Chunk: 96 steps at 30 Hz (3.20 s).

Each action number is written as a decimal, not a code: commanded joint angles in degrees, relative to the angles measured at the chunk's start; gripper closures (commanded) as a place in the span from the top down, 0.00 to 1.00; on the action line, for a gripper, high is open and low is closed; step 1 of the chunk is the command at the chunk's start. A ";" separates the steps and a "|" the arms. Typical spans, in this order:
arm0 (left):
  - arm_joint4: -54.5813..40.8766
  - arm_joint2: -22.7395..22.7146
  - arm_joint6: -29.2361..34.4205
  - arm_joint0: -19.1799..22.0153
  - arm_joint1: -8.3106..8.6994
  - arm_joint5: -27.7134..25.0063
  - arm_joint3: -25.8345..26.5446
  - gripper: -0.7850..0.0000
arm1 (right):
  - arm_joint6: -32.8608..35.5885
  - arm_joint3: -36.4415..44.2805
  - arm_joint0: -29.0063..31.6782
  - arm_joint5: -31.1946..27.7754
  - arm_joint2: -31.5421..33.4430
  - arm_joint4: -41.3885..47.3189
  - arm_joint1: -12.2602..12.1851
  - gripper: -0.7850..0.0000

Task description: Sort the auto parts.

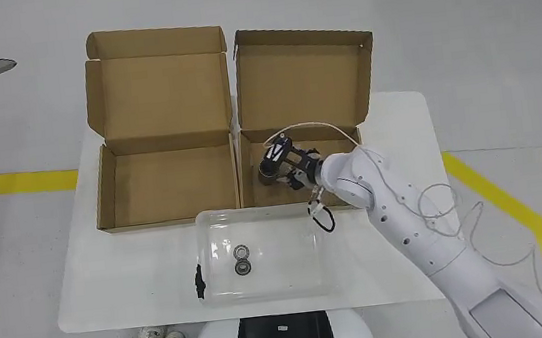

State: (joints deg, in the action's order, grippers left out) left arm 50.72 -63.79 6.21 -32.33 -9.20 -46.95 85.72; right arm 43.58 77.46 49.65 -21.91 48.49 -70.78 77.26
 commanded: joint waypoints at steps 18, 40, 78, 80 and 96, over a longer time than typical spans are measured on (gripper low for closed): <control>0.00 0.00 0.00 0.00 0.00 0.00 0.00 1.00 | -8.10 24.71 12.96 -10.33 1.52 -6.03 -2.94 0.82; 0.00 0.00 0.00 0.00 0.00 0.00 0.00 1.00 | -15.81 23.54 15.43 -11.73 -2.02 -4.29 -2.59 0.72; 0.00 0.00 0.00 0.00 0.00 0.00 0.00 1.00 | -9.10 16.50 16.94 -18.07 -9.27 -5.98 -2.71 0.51; 0.00 0.00 0.00 0.00 0.00 0.00 0.00 1.00 | -8.05 15.74 16.40 -17.14 -10.03 -5.85 -2.42 0.51; 0.00 0.00 0.00 0.00 0.00 0.00 0.00 1.00 | -6.99 12.37 14.53 -11.46 -13.02 -5.96 -0.92 0.44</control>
State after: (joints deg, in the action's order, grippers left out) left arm 50.72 -63.79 6.21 -32.33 -9.20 -46.95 85.72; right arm 36.55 90.03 64.28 -33.55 35.58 -76.75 76.27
